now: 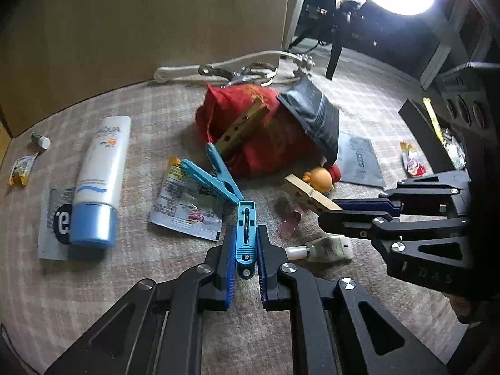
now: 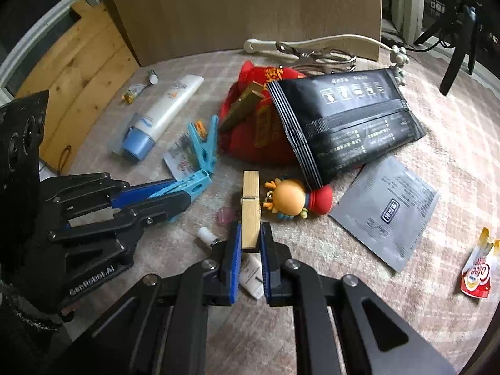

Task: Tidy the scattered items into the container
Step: 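Grasp the wooden clothespin with the right gripper while the left grasps a blue clothespin, then carry both clothespins to the black box and open both grippers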

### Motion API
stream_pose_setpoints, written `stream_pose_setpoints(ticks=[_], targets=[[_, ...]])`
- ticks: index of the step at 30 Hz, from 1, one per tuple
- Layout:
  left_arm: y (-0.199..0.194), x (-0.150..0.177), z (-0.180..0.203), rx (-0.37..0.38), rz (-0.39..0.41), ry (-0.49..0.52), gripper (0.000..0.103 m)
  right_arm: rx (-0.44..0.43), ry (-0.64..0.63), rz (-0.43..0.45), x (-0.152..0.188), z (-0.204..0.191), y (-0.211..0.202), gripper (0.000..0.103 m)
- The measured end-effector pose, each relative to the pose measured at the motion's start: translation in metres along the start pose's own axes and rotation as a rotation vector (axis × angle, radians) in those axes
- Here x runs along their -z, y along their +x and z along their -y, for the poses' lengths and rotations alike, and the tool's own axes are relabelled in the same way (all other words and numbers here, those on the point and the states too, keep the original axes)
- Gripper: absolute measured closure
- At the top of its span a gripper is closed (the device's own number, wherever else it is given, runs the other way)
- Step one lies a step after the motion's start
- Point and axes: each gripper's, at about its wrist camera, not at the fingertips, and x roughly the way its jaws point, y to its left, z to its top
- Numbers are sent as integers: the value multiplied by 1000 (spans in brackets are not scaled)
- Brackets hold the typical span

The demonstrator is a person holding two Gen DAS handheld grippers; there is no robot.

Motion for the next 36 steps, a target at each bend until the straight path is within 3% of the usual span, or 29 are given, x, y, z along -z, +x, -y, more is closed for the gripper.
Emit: stream_pose_setpoints(ticks=[6, 11, 14, 21, 25, 31, 32, 33, 34, 35, 36], targets=[[-23, -6, 6, 2, 35, -13, 92, -15, 40, 67, 9, 10, -33, 92], [-39, -21, 45, 48, 69, 37, 92, 53, 123, 178, 27, 44, -88, 92], [-41, -31, 90, 107, 79, 107, 92, 119, 198, 238, 49, 71, -127, 92], [-33, -45, 228, 321, 54, 327, 92, 332, 419, 364, 127, 148, -223, 92], [-29, -45, 299, 417, 45, 426, 92, 437, 545, 412, 169, 191, -259, 92], [-20, -43, 381, 496, 35, 517, 91, 536, 652, 439, 202, 227, -287, 91], [-19, -43, 389, 498, 29, 525, 86, 547, 661, 433, 204, 231, -288, 91], [-16, -42, 398, 479, 15, 534, 63, 565, 674, 426, 207, 233, -289, 84], [-14, -42, 404, 453, 10, 534, 41, 609, 703, 426, 210, 236, -291, 67], [-15, -42, 405, 441, 21, 528, 40, 643, 721, 436, 215, 237, -295, 48], [-19, -42, 404, 436, 38, 527, 39, 658, 724, 459, 219, 237, -299, 42]])
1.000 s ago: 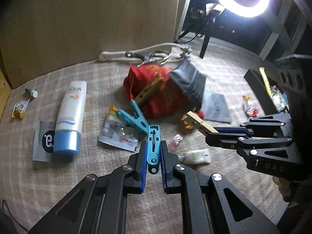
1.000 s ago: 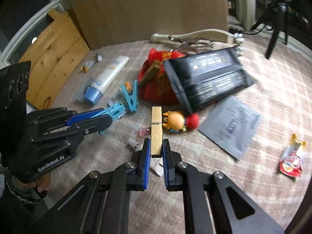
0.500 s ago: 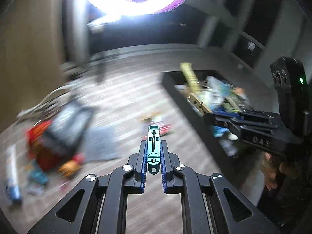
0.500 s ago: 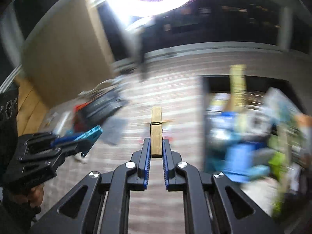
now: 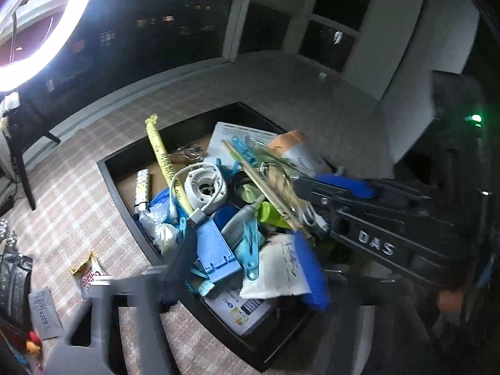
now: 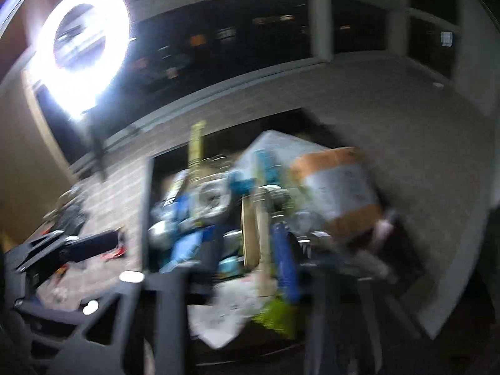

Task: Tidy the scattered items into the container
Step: 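Carry both clothespins to the black box and open both grippers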

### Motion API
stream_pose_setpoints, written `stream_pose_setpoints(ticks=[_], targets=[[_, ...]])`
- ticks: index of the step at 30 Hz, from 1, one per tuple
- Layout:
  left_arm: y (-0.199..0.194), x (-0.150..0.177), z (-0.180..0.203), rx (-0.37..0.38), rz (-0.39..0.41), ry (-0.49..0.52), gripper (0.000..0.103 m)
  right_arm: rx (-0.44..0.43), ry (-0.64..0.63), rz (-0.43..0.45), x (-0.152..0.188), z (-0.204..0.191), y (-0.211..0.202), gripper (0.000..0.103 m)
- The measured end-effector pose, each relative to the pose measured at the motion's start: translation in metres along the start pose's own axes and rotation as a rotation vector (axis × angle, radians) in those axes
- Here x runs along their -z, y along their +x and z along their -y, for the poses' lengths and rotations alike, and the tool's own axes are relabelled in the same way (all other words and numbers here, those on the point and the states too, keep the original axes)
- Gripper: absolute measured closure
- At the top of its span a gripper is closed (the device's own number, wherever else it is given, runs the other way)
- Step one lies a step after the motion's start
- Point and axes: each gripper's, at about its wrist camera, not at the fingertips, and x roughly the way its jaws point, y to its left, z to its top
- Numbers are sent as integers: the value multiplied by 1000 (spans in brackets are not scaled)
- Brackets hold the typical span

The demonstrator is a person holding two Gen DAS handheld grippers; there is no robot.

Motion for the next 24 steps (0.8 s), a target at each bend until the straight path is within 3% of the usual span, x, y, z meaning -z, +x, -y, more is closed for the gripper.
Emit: stream_pose_setpoints(ticks=[5, 13, 18, 24], targets=[[-19, 10, -15, -55, 22, 12, 39, -28, -11, 20, -4, -8, -3, 42], [-86, 23, -109, -43, 49, -203, 38, -177, -121, -16, -9, -81, 3, 42], [-137, 44, -170, -166, 107, -314, 31, -310, -255, -42, -8, -156, 5, 42], [-187, 84, -228, -291, 153, -467, 31, -458, -399, -84, 9, -234, 7, 42]])
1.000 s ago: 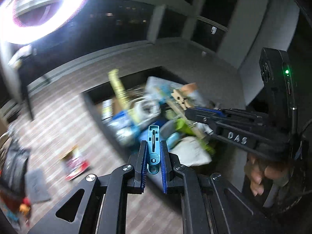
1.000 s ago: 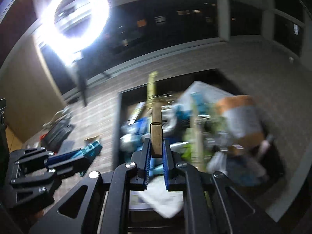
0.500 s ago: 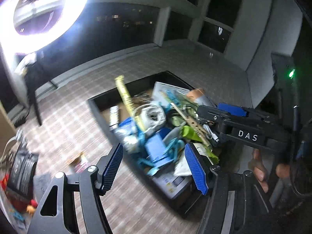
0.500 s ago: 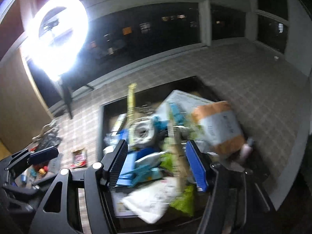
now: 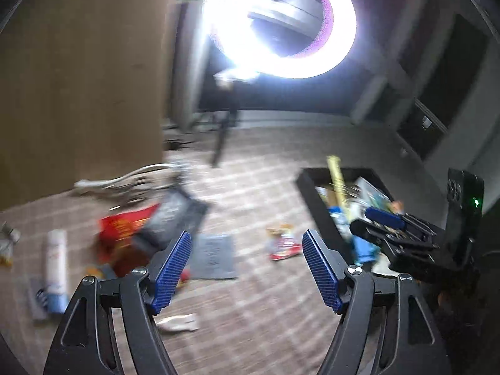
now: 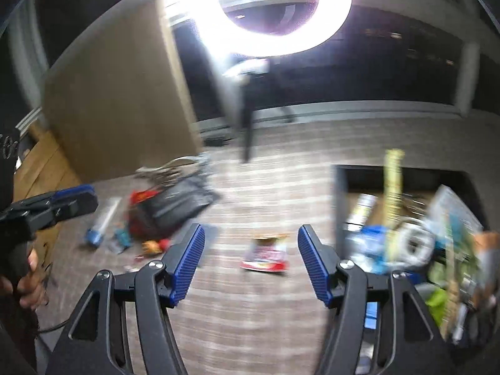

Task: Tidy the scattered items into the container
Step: 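Carry both clothespins to the black box and open both grippers, then grasp a blue clothespin with the left gripper while the right grasps a white tube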

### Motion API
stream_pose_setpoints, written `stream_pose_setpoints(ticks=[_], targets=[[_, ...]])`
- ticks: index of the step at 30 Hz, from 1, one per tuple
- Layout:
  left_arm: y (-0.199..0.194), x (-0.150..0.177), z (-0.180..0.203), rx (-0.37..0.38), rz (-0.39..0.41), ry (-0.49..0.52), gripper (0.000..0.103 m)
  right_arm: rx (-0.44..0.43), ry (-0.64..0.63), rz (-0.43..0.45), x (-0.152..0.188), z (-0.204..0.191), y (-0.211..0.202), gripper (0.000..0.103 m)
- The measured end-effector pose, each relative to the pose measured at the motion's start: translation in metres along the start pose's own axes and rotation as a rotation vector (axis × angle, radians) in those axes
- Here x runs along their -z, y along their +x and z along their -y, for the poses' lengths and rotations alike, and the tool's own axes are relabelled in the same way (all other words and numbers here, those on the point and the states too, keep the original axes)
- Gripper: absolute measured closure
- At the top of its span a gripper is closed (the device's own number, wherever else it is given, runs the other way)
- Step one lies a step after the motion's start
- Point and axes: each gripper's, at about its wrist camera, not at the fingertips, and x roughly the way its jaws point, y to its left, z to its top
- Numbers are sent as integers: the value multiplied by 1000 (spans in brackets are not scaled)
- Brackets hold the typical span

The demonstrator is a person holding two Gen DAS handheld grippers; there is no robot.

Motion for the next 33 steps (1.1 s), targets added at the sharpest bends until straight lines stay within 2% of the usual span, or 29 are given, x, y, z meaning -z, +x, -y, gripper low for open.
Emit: stream_pose_setpoints(ticks=[6, 9, 13, 16, 21, 26, 29, 33], targets=[[-36, 25, -77, -135, 46, -140, 31, -86, -68, -66, -4, -43, 35, 42], [-51, 45, -118, -209, 55, -218, 31, -93, -86, -93, 1, -54, 49, 42], [-60, 72, -156, -245, 42, -295, 31, -111, -113, -138, 12, -60, 66, 42], [-50, 88, -160, -264, 3, -274, 31, -148, -149, -182, 23, -67, 79, 42], [-14, 105, -157, -241, -75, -223, 35, -207, -255, -253, 46, -93, 98, 42], [16, 89, -145, -216, -111, -188, 38, -255, -360, -290, 62, -125, 116, 44], [37, 81, -139, -204, -137, -170, 44, -267, -392, -311, 68, -139, 129, 47], [65, 76, -138, -216, -168, -179, 45, -281, -426, -327, 73, -151, 141, 47]])
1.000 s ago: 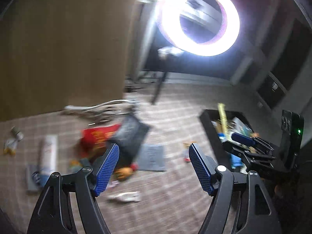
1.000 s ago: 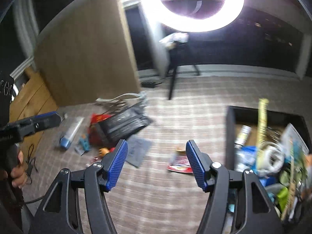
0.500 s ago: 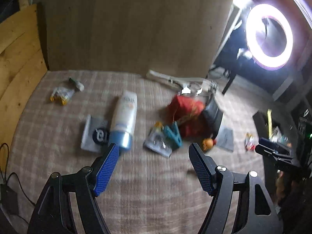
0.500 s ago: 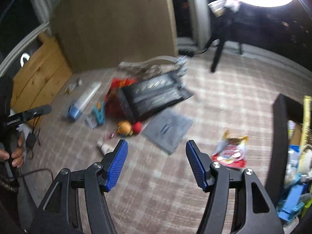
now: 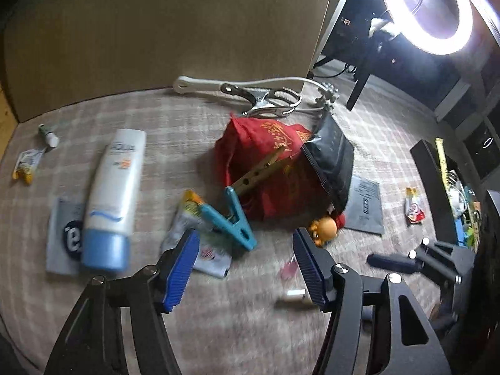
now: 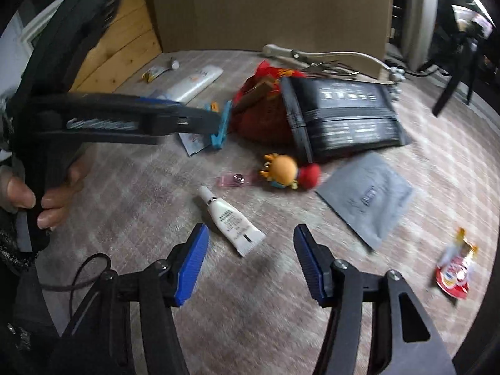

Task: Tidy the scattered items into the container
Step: 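Grasp a blue clothespin with the left gripper while the right grasps a white tube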

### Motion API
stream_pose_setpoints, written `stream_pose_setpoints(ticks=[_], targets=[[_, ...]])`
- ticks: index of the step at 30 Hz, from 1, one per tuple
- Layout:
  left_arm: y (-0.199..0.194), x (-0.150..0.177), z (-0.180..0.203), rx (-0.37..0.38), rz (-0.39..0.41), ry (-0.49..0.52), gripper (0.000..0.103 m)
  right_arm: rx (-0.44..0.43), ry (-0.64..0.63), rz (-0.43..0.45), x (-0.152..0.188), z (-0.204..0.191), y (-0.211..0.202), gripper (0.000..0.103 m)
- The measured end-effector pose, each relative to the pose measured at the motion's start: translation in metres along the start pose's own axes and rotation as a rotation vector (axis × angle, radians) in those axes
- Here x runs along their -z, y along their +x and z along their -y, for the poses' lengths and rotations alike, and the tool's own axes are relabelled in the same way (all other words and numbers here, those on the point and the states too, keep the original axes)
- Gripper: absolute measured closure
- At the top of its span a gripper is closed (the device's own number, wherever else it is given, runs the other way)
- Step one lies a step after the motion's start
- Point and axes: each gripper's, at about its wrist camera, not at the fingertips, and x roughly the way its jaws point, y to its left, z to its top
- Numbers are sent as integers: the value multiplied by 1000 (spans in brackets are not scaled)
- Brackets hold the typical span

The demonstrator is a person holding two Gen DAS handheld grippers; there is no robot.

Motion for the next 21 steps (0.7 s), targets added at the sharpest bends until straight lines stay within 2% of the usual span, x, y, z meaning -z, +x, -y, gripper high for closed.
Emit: stream_pose_setpoints(ticks=[6, 9, 11, 12, 14, 16, 21], targets=[[21, -1, -6, -30, -29, -36, 58, 4, -54, -17, -1, -9, 14, 47], [24, -2, -4, -43, -18, -30, 59, 23, -86, -21, -2, -15, 20, 47], [25, -4, -3, -52, -14, -30, 63, 48, -113, -21, -4, -20, 23, 48], [26, -5, -3, -57, -13, -28, 69, 62, -125, -22, -5, -22, 23, 51], [26, -4, -5, -65, -8, -30, 74, 80, -138, -22, -6, -24, 24, 73], [26, -4, -9, -47, -8, -39, 79, 64, -125, -26, -8, -21, 22, 78], [24, 0, -11, -44, -2, -40, 81, 28, -72, -20, -7, -14, 18, 83]])
